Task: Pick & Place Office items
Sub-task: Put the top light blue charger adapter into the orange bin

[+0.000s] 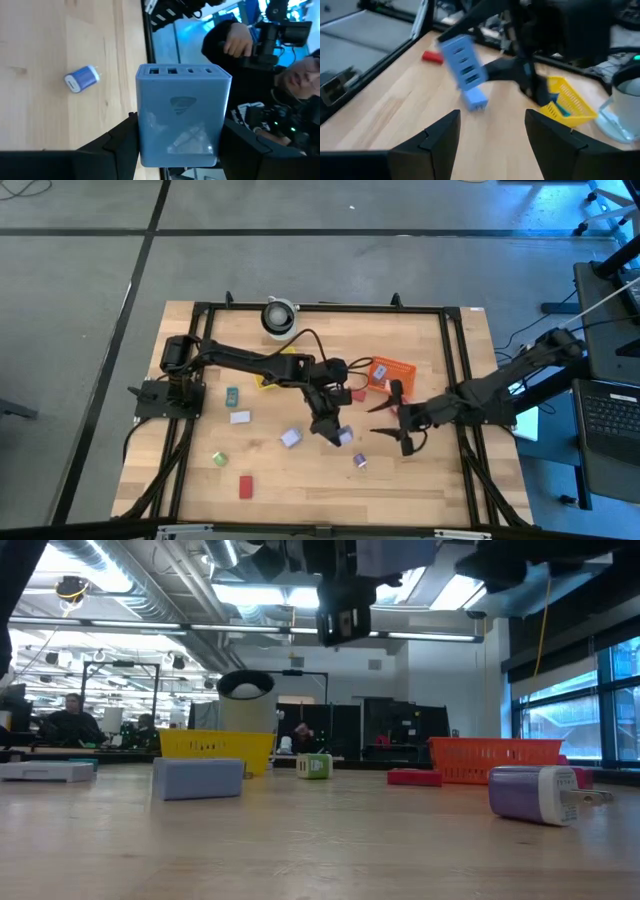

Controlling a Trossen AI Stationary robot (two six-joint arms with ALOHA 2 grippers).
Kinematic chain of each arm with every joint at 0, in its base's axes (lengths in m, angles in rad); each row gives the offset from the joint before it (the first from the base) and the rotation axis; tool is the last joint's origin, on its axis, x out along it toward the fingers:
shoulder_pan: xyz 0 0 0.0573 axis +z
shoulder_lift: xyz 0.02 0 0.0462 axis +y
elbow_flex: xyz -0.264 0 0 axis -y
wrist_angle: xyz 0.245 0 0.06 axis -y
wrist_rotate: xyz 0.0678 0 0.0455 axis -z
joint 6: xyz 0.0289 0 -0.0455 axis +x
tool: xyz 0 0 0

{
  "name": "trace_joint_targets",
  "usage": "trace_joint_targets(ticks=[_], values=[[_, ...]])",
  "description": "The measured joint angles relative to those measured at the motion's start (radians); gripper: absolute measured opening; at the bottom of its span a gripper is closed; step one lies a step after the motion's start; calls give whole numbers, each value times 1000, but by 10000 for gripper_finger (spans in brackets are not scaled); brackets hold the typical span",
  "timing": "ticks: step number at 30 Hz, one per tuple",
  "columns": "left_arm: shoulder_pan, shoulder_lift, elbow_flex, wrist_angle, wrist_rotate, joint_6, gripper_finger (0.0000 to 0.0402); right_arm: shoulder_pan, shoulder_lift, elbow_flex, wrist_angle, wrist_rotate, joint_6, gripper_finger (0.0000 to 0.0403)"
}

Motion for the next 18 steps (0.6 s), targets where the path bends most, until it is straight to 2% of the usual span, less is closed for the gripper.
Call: trace_joint_targets(ticks=[4,9,15,18], values=[[-1,0,0,-2,9,-4,213,-8,20,0,102,-6,-19,247],[-1,0,0,30,20,-25,213,-8,20,0,171,-61,-15,272],[-1,-1,1,79,29,-45,212,-8,29,0,217,-63,-11,274],[-1,-1,1,106,29,-55,212,-8,56,0,263,-106,-14,271]])
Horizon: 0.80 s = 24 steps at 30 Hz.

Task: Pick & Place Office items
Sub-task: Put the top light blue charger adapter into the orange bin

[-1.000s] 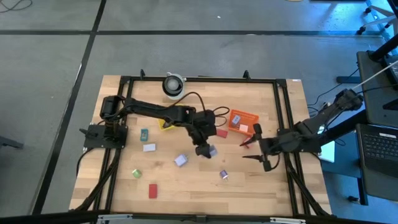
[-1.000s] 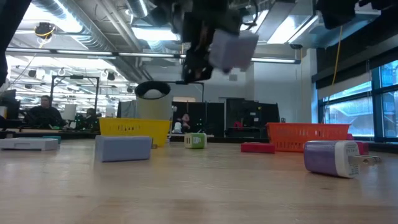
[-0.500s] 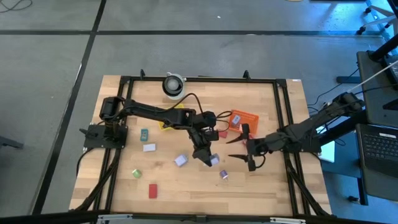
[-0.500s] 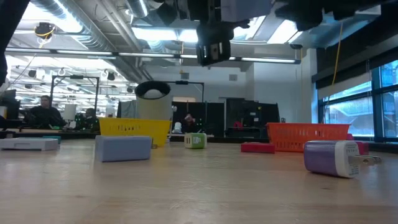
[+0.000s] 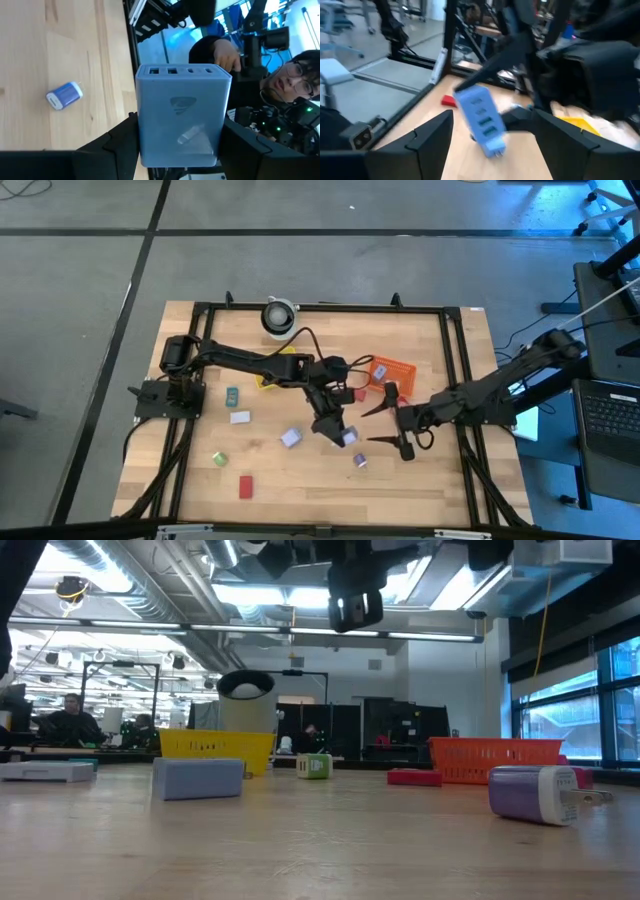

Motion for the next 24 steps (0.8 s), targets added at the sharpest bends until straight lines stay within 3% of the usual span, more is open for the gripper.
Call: trace_joint_targets(ticks=[12,24], values=[[-1,0,0,44,1,-25,212,-24,169,2,199,-71,-5,270],[-10,0,0,48,13,-30,212,-34,285,133,148,-116,-58,265]])
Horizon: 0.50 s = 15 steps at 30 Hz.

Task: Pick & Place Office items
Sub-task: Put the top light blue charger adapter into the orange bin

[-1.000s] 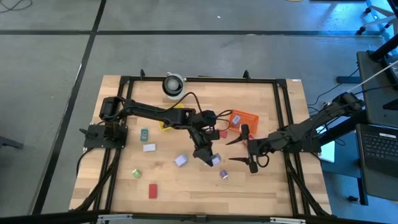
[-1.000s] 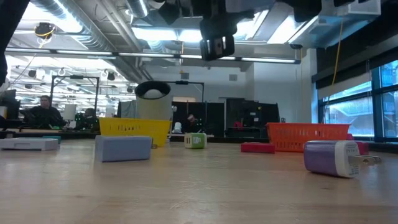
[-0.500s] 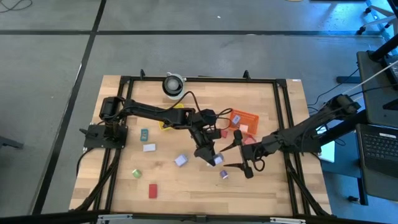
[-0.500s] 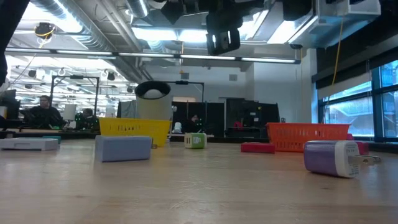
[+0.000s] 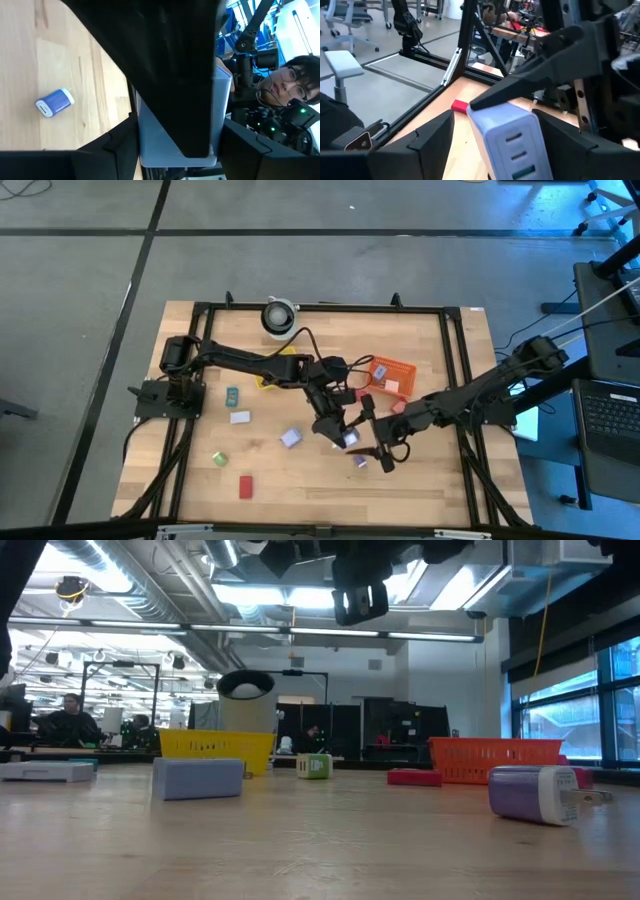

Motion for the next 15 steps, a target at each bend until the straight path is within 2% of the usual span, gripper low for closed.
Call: trace_joint_targets(ticks=[8,15], values=[[-25,0,0,1,47,-1,213,-4,1,17,-22,-92,9,199],[-39,0,0,2,64,-6,213,-13,1,17,-27,-120,2,137]])
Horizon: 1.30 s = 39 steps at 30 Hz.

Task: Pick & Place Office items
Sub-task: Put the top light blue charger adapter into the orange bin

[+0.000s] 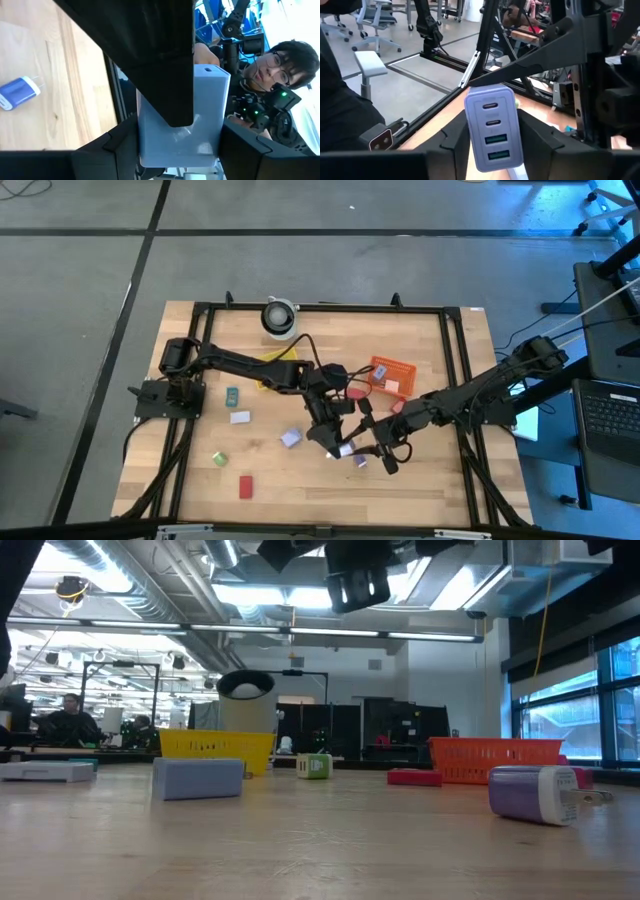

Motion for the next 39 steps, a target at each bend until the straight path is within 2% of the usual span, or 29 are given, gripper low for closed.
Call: trace_joint_targets(ticks=[9,19,29,33,37,39], values=[[-11,1,0,42,24,-38,216,0,-1,1,16,-44,-4,128],[4,2,0,67,37,-27,244,0,-15,0,3,-51,25,125],[37,-1,0,81,135,-7,246,2,-117,-3,-86,-62,30,125],[64,-1,0,153,156,36,246,2,-152,-3,-117,-58,30,125],[91,-2,0,262,210,50,246,2,-202,-3,-178,-6,30,125],[108,-14,0,257,204,65,246,1,-237,-3,-221,21,32,125]])
